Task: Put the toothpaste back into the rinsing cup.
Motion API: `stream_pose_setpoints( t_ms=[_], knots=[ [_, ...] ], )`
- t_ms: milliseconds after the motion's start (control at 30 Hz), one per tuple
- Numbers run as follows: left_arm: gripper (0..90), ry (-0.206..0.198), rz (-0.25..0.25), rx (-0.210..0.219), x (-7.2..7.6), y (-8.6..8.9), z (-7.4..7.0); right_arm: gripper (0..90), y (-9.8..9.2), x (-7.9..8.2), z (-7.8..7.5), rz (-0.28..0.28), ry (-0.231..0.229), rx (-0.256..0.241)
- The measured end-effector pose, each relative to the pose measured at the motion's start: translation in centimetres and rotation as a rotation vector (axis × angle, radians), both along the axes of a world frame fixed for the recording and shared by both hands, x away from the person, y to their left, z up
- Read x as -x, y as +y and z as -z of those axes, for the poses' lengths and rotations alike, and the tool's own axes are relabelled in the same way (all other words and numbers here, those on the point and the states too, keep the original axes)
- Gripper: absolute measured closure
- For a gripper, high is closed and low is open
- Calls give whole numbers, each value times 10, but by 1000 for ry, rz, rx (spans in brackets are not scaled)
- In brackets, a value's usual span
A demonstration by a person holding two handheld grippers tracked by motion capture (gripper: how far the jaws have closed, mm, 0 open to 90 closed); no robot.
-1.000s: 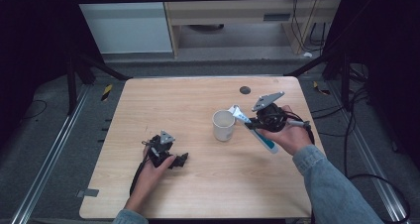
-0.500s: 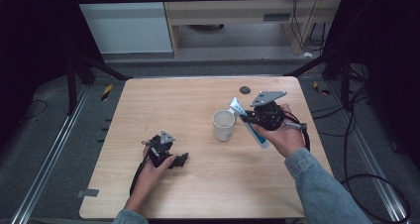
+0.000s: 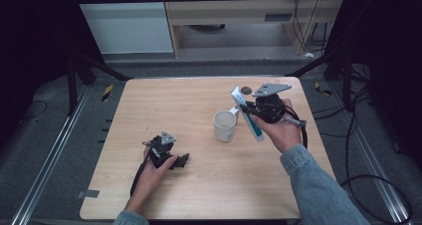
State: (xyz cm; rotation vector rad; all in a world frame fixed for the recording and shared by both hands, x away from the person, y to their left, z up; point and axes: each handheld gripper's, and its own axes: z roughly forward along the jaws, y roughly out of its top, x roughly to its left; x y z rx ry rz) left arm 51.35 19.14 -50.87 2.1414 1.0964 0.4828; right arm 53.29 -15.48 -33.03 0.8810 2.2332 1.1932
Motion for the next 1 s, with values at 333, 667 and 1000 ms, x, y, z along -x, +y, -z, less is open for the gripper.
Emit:
stream_pose_setpoints(
  t_ms=[333,667,1000],
  knots=[
    [0,-1,-4,3,0,0,0,797,7,-11,-12,42,-24,-65],
    [0,0,-2,-1,0,0,0,796,14,-15,-20,87,-70,-112],
    [0,0,-2,-1,0,0,0,796,24,-21,-27,124,-121,-172]
  ],
)
